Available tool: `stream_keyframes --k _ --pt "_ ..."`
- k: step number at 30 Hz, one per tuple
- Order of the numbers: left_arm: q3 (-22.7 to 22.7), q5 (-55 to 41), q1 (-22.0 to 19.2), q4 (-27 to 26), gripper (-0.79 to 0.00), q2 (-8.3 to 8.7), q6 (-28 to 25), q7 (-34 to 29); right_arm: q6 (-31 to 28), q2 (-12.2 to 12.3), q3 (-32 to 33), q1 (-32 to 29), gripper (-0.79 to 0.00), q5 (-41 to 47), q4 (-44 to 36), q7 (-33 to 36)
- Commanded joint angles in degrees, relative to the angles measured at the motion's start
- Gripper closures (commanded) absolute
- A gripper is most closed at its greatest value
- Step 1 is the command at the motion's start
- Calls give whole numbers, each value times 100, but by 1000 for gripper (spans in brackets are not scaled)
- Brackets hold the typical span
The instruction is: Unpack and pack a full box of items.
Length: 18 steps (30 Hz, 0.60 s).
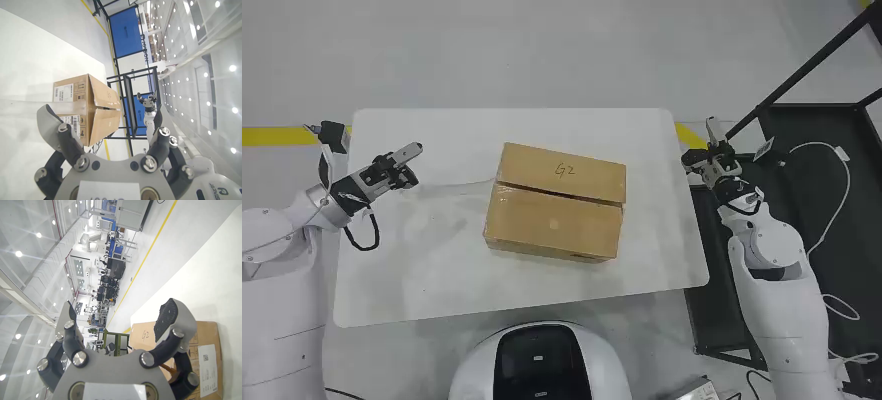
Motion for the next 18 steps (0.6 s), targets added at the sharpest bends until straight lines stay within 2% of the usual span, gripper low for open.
stream_keyframes --k 1,5,11,14,18 --pt "81 -139 -155 229 -785 18 -174 -241 -1 0 0 0 -785 0 0 0" --pt "293 -284 -487 729 -785 57 -626 -725 -1 0 0 0 -785 0 0 0" --pt "678 -320 -994 1541 -785 70 -1194 -850 -1 0 0 0 -785 0 0 0" --pt "831 -359 -1237 1925 -785 70 -1288 -795 -1 0 0 0 -785 0 0 0" --pt "858 -366 -1272 1983 -785 70 -1310 -766 -1 0 0 0 -785 0 0 0"
